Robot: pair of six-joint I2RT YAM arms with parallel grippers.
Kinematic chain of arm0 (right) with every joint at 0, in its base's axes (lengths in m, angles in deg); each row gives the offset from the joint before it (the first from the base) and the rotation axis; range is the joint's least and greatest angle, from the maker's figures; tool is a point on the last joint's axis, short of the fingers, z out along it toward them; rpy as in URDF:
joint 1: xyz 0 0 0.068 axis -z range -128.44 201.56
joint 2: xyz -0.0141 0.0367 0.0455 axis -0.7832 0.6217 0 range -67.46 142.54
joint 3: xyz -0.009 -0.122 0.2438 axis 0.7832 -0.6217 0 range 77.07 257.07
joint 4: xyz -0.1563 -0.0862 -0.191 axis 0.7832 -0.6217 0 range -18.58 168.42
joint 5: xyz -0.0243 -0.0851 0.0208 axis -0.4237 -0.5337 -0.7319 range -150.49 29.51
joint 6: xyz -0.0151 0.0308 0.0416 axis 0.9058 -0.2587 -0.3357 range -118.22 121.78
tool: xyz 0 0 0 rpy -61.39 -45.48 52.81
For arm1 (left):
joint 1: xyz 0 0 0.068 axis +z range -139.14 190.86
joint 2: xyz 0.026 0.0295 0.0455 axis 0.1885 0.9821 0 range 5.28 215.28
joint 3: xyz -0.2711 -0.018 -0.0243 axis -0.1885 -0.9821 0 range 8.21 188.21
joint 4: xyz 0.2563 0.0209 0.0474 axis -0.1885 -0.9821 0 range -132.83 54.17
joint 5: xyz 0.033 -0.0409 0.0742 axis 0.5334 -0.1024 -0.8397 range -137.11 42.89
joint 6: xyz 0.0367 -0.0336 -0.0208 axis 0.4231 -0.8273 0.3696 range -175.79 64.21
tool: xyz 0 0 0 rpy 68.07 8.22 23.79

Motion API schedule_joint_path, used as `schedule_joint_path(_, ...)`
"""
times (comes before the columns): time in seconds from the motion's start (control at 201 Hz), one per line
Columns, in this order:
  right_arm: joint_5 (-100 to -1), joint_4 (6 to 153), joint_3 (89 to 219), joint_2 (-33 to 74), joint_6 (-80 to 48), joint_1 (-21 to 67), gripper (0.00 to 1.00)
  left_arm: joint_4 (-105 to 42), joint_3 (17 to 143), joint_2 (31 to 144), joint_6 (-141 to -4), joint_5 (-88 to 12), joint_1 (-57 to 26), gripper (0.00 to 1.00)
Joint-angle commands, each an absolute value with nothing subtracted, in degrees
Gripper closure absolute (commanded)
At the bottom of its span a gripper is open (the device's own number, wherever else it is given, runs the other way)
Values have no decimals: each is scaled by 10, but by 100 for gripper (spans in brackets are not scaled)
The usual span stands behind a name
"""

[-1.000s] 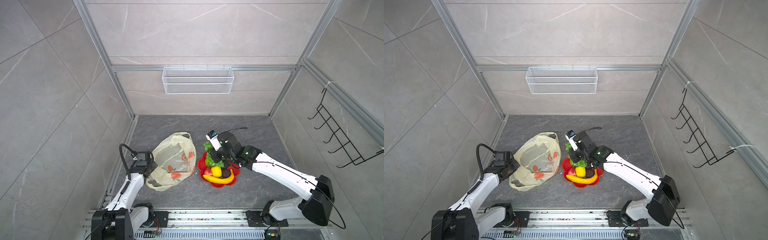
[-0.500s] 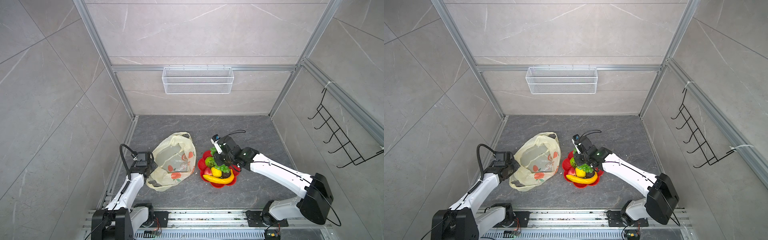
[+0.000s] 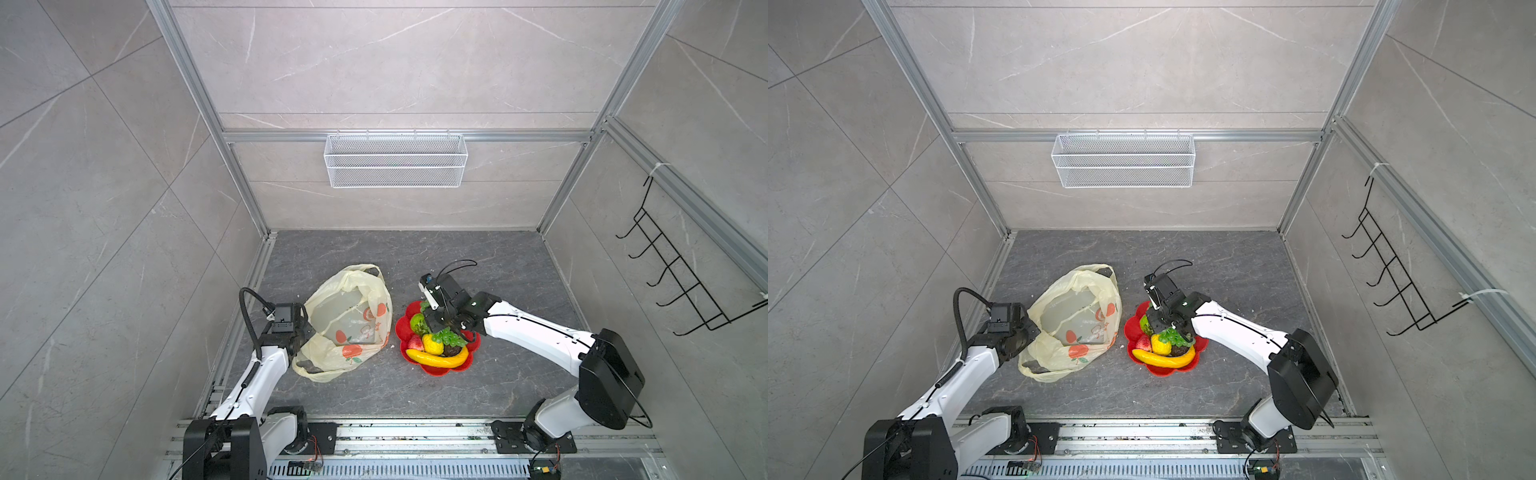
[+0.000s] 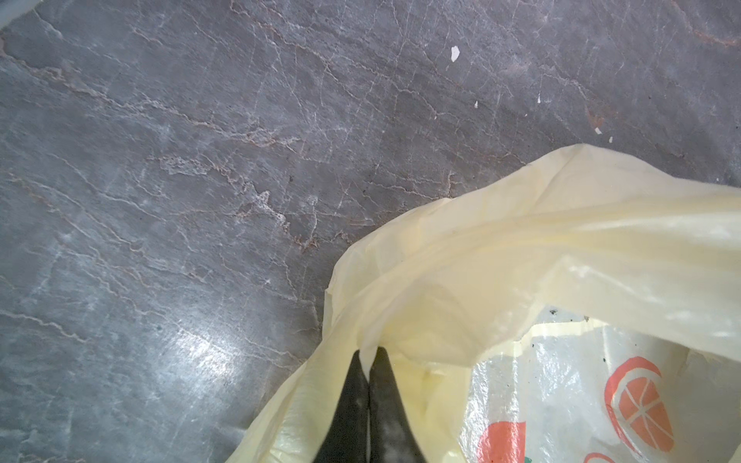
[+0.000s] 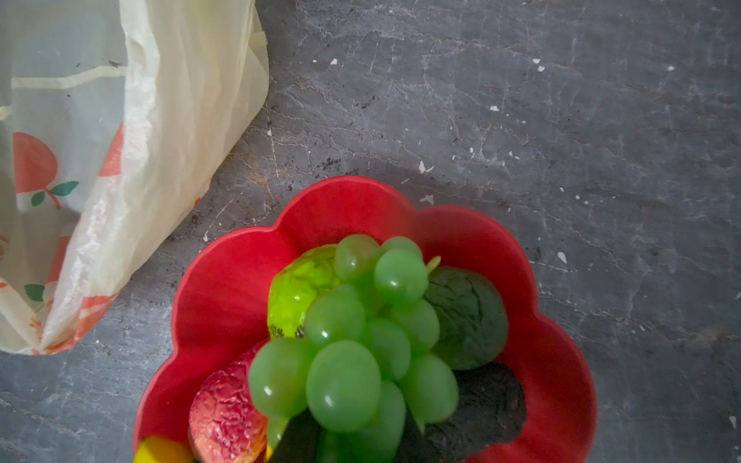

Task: Take the fake fruits out of the plastic bag
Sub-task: 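Carry the green grapes over the red plate with the right gripper, then lower the grapes onto the plate and open the right gripper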

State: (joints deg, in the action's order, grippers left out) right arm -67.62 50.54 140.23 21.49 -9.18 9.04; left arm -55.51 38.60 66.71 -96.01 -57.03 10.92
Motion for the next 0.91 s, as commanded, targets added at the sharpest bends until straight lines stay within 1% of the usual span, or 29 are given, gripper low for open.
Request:
schedule_joint_path(0.0, -689, 510, 1408, 227, -95, 94, 77, -546, 385, 666, -947, -569, 112, 100)
schedule_joint_path(0.259, -695, 511, 1416, 240, -99, 96, 76, -546, 385, 667, -947, -569, 113, 100)
schedule_joint_path(0.438, -695, 509, 1418, 244, -98, 97, 72, -546, 384, 666, -946, -569, 113, 100)
schedule_joint_path(0.473, -698, 507, 1418, 245, -99, 97, 70, -546, 385, 666, -946, -569, 114, 100)
schedule_joint_path(0.583, -704, 509, 1413, 235, -100, 96, 59, -546, 385, 666, -946, -569, 114, 100)
schedule_joint_path(0.767, -706, 506, 1411, 226, -99, 96, 51, -545, 385, 667, -946, -567, 114, 100)
schedule_joint_path(0.901, -711, 504, 1409, 216, -100, 97, 39, -543, 385, 670, -945, -566, 113, 100)
